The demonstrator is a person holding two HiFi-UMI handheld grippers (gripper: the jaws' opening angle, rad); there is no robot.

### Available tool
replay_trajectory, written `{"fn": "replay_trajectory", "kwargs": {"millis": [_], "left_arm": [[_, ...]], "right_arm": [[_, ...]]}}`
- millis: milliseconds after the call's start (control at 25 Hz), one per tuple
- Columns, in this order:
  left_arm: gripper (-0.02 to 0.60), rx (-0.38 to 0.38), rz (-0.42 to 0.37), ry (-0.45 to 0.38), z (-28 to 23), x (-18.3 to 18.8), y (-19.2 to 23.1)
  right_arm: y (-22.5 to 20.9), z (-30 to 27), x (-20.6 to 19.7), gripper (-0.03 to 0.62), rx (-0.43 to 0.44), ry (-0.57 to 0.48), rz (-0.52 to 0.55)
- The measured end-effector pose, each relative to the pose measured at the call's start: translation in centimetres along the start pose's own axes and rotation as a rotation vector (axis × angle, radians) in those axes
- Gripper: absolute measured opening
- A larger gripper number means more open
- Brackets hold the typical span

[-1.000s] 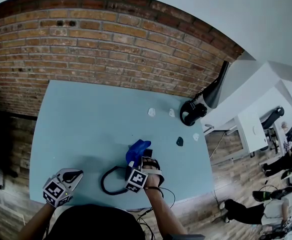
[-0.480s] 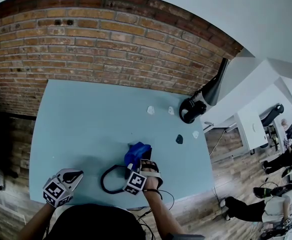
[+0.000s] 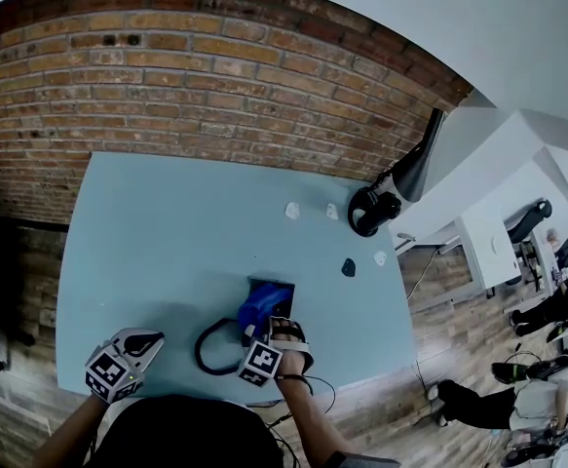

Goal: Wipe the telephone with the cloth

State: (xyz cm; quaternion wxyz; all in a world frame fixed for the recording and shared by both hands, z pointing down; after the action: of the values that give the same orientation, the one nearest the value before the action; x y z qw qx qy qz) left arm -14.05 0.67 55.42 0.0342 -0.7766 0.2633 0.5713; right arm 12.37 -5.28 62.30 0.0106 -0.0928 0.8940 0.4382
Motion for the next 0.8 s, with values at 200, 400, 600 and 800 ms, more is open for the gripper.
{"fn": "replay_trajectory", "kwargs": {"millis": [200,400,600,800], "left_arm": [[0.021,-0.009,0.008,0.008,-0.2,-0.2,0.0],[0.021,-0.019,0.014,0.008,-0.5,-0.4,0.0],[0.021,-0.028,0.022,0.012,-0.8,-0.7,-0.3],[0.021,-0.028,0.032,0.020,-0.7,-1.0,-0.3]], "right_arm": [[0.6,0.7,0.1,0.106,0.024,-0.002,0.002],[1.6,1.0,0.1,0.106,0.032,-0.017,-0.021],[2.4,1.5,0.1,0.106,0.046,-0.034,-0.044],[3.2,1.9,0.1,0.106,0.060,-0.059,-0.077]]}}
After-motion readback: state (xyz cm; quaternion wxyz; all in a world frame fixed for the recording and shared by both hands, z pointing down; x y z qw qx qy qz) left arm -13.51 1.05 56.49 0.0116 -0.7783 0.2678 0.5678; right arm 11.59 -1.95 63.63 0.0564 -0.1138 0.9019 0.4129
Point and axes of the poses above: the fingertips, and each gripper's own axes: z backward along the fingers, y to its left, x out of its top, the point moved 6 cm from there along z, backward along the fingers, and after that the axes turned 13 degrees about -x, right-handed, at the moved point
